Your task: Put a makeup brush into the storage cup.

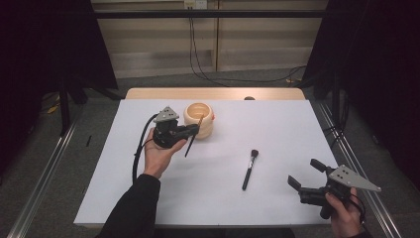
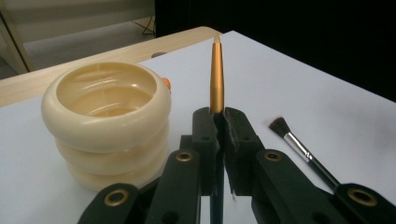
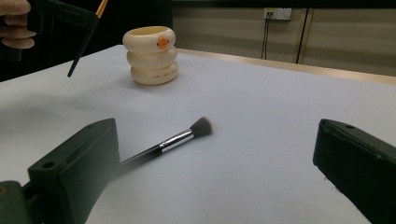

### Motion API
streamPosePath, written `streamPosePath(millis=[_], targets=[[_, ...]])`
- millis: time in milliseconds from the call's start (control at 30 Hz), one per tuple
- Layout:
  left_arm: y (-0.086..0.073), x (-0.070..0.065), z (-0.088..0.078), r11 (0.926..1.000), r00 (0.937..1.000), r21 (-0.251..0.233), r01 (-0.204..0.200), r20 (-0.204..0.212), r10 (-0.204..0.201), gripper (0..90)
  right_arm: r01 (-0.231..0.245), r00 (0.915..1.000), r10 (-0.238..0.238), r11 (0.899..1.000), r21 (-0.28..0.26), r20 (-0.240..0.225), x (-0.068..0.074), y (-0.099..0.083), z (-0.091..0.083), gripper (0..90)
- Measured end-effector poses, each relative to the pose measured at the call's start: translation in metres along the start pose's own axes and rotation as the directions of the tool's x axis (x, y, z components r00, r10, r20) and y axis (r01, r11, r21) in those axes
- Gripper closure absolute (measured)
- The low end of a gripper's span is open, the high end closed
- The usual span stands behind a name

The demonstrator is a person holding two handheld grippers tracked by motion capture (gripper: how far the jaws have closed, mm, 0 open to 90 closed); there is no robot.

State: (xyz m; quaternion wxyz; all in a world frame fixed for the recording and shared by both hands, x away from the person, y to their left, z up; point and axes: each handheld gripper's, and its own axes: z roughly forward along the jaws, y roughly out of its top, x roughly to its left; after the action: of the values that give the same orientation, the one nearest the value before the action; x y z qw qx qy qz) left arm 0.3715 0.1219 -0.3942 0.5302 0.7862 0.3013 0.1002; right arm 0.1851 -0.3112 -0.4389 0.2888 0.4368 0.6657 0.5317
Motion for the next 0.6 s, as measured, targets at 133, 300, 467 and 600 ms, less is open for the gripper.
streamPosePath(millis=[133, 300, 467, 600], targets=[[0.0017, -0.0010, -0.0051, 0.9997, 1.0000, -0.025, 0.004, -0.004, -0.004, 83.9, -0.003, 1.0000, 0.003, 1.000, 0.000, -0.006, 0.0003, 0.0002, -0.0003, 0.0], [0.0042, -0.0025, -0.0104, 0.9982, 1.0000, -0.059, 0.003, 0.009, -0.003, 84.0, -0.003, 1.0000, 0.003, 1.000, 0.000, -0.009, 0.0005, 0.0002, -0.0003, 0.0], [0.0059, -0.0034, -0.0108, 0.9964, 0.9997, -0.081, -0.025, -0.007, 0.024, 83.9, -0.003, 1.0000, 0.003, 1.000, -0.001, -0.003, 0.0003, 0.0001, 0.0000, 0.0], [0.0081, -0.0038, -0.0113, 0.9956, 0.9985, -0.082, -0.046, -0.033, 0.043, 83.9, 0.004, 0.9999, -0.004, 1.000, 0.008, -0.014, -0.0005, -0.0001, -0.0004, 0.0]])
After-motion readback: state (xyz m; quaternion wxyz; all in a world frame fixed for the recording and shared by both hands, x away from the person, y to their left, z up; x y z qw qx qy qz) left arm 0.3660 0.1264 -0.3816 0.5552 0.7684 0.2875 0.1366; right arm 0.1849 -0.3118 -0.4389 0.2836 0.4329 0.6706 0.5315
